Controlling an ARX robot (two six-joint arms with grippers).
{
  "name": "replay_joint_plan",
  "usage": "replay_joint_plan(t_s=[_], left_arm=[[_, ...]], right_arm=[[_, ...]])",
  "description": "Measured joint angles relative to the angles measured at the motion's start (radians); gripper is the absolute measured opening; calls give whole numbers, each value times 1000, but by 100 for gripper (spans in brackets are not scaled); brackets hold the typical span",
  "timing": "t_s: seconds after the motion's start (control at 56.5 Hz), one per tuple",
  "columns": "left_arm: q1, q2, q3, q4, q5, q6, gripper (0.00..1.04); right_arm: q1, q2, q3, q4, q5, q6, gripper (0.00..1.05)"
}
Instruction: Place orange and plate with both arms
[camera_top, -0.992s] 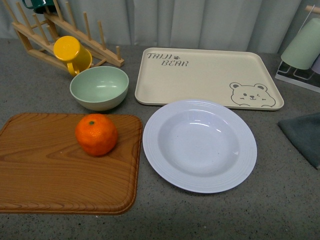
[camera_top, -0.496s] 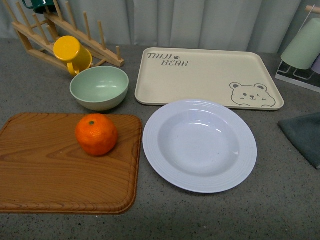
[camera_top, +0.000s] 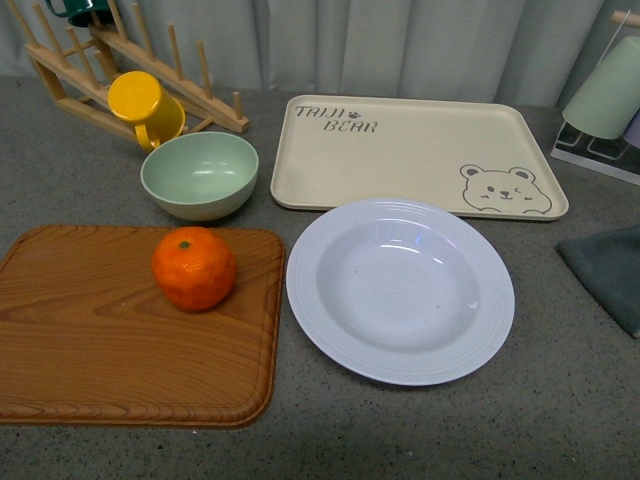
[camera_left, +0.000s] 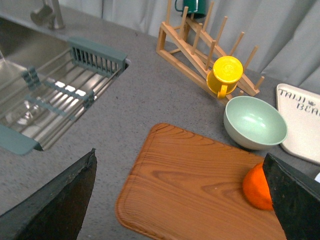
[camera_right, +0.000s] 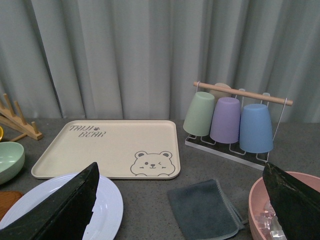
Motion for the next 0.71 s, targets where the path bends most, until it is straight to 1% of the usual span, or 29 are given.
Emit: replay_joint_plan(t_s=[0.071, 0.124, 0.177, 0.248, 0.319, 0.478, 0.708], left_arm=[[20, 176, 42, 110, 55, -82, 98], [11, 306, 72, 205, 71, -110, 98], [-19, 462, 110, 309, 106, -132, 98], [-63, 636, 155, 405, 155, -146, 98], [-107, 790, 190, 480, 182, -151, 98], [-180, 1059, 258, 578, 265, -174, 98], [-224, 1278, 340, 612, 336, -207, 98]], right_arm=[[0, 0, 0, 0, 1, 0, 96], [0, 0, 0, 0, 1, 0, 96], [0, 0, 0, 0, 2, 0, 96], [0, 0, 0, 0, 2, 0, 96], [0, 0, 0, 0, 2, 0, 96], [0, 0, 0, 0, 1, 0, 96], [0, 0, 0, 0, 1, 0, 96]])
